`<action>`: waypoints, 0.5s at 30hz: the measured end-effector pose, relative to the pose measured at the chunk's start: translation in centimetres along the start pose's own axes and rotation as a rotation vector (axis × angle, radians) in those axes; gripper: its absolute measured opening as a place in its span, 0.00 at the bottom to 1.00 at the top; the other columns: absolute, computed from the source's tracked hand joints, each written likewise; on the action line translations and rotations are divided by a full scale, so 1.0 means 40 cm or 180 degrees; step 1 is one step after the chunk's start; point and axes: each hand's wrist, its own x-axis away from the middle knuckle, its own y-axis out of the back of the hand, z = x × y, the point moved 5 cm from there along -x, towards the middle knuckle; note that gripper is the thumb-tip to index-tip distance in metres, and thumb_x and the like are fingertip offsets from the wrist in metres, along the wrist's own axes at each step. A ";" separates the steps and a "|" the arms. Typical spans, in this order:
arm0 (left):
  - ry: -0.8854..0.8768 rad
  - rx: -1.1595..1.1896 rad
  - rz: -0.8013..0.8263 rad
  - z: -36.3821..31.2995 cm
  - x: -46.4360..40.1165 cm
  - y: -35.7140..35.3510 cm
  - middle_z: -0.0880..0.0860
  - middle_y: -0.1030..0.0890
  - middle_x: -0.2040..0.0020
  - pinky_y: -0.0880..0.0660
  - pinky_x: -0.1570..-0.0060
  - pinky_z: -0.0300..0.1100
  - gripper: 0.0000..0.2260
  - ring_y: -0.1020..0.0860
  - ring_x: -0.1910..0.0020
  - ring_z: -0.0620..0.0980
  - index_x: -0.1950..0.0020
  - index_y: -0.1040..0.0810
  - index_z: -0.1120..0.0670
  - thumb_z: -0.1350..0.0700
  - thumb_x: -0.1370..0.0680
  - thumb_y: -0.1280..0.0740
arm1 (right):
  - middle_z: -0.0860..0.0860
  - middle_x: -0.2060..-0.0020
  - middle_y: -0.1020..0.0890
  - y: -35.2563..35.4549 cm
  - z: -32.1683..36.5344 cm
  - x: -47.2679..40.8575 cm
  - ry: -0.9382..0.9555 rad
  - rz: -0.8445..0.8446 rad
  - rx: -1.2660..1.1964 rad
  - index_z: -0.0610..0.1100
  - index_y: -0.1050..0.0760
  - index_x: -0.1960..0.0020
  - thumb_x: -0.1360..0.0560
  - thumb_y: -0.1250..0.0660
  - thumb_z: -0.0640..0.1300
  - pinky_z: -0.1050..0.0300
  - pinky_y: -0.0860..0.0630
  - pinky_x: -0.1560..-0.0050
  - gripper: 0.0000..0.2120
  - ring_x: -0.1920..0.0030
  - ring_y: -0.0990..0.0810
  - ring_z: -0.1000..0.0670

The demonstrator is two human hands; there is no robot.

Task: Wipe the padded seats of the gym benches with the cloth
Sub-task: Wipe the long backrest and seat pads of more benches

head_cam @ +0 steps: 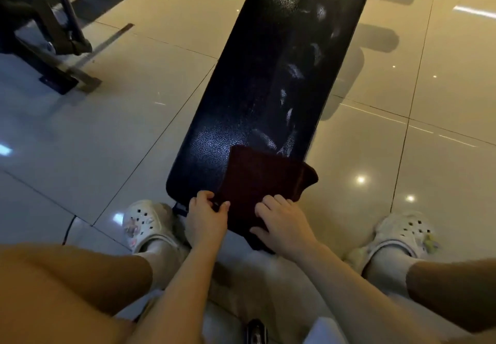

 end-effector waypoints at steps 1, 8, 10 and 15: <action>0.0051 0.0042 0.0042 0.012 -0.001 0.000 0.52 0.23 0.45 0.31 0.53 0.43 0.16 0.23 0.46 0.53 0.38 0.26 0.53 0.48 0.23 0.31 | 0.49 0.43 0.25 -0.014 -0.001 0.003 -0.0044 0.0139 0.0093 0.46 0.27 0.42 0.23 0.34 0.52 0.53 0.30 0.43 0.14 0.42 0.26 0.47; 0.0072 0.0463 0.0069 0.044 -0.011 0.015 0.51 0.19 0.54 0.26 0.52 0.45 0.05 0.21 0.51 0.54 0.57 0.25 0.47 0.52 0.23 0.30 | 0.51 0.43 0.28 -0.026 0.003 0.013 -0.0275 0.0207 -0.0064 0.47 0.24 0.43 0.19 0.41 0.43 0.54 0.32 0.40 0.09 0.41 0.30 0.48; 0.0108 0.0473 0.0027 0.055 -0.014 0.029 0.54 0.18 0.52 0.24 0.49 0.48 0.08 0.21 0.50 0.57 0.60 0.26 0.45 0.52 0.23 0.30 | 0.53 0.48 0.28 -0.010 -0.008 0.016 -0.0444 0.0182 -0.0345 0.48 0.25 0.50 0.20 0.38 0.44 0.54 0.30 0.43 0.04 0.46 0.29 0.50; 0.0153 0.0458 0.0273 0.074 -0.001 0.041 0.55 0.19 0.51 0.24 0.49 0.49 0.08 0.22 0.50 0.57 0.59 0.27 0.47 0.51 0.22 0.32 | 0.54 0.57 0.28 0.017 0.022 0.027 -0.0377 0.0274 -0.0398 0.49 0.31 0.56 0.21 0.38 0.43 0.56 0.27 0.53 0.06 0.54 0.28 0.52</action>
